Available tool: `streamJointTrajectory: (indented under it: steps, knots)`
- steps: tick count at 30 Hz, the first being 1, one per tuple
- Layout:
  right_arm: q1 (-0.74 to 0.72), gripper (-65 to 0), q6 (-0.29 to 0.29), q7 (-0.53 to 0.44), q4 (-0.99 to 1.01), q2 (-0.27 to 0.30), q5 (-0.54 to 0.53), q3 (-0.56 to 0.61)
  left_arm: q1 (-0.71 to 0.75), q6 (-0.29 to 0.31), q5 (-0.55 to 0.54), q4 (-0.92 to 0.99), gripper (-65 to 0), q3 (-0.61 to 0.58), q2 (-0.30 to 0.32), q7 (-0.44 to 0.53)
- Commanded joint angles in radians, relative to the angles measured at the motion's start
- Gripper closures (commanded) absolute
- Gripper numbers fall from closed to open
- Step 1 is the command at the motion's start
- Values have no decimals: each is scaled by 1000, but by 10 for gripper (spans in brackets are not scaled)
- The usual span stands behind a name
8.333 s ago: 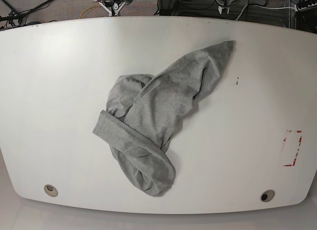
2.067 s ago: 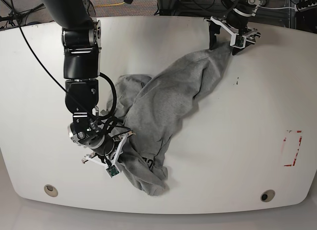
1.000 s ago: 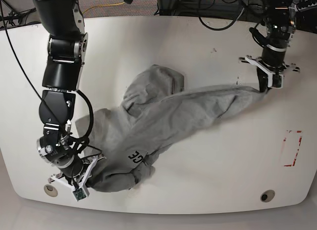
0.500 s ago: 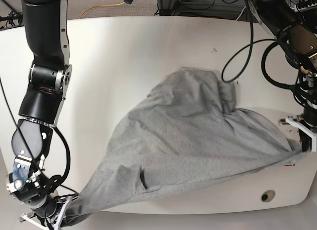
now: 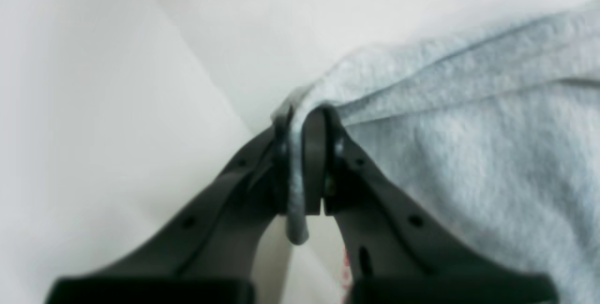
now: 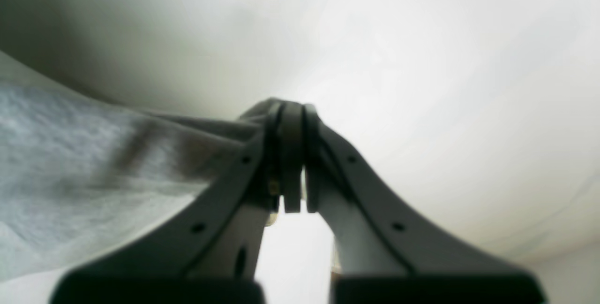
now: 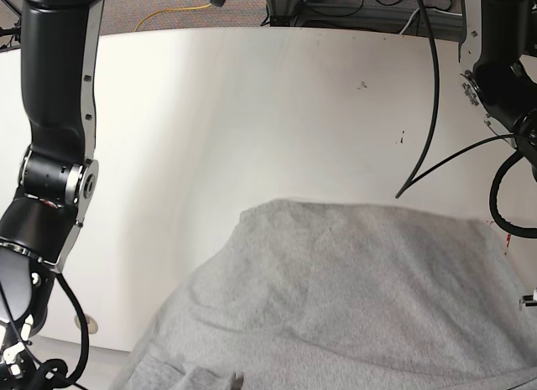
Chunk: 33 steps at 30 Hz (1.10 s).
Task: Fold the T-shirt properly
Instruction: 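Lift the shirt with both grippers, stretch apart and fling it flat, then drag the shirt's collar edge with both grippers to spread it flat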
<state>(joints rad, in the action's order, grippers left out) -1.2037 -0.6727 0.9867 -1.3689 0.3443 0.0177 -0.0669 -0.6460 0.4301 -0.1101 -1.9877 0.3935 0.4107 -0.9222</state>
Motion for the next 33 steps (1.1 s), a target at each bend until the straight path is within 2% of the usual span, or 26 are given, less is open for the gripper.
streamJointTrajectory:
  steps: [1, 8, 13, 16, 21, 24, 28, 33]
  knots:
    - [-54, 0, 11, 13, -63, 31, 11, -7, -41, -9, 11, -14, 0, -9, 34, -5]
    - [29, 0, -25, 103, -254, 52, 17, -9, 48, -7, 2, -18, 0, -5, 35, -7]
    - [204, 0, -25, 131, -399, 58, 21, -32, 202, -7, 0, -29, 0, 23, 29, -7]
    - [333, 0, -25, 131, -467, 51, 21, -78, 288, -6, 0, -31, 0, 54, -19, -7]
    - [540, 0, -25, 133, -571, 48, 20, -156, 449, 85, 0, -31, 0, 144, -85, -7]
    - [657, 0, -25, 133, -608, 19, 15, -210, 542, 137, 5, -31, 0, 180, -129, -7]
    - [813, 0, -25, 133, -653, -1, 12, -285, 685, 178, 5, -31, 0, 196, -149, -2]
    - [959, 0, -25, 133, -657, -47, 12, -371, 819, 189, 2, -29, 0, 213, -194, 1]
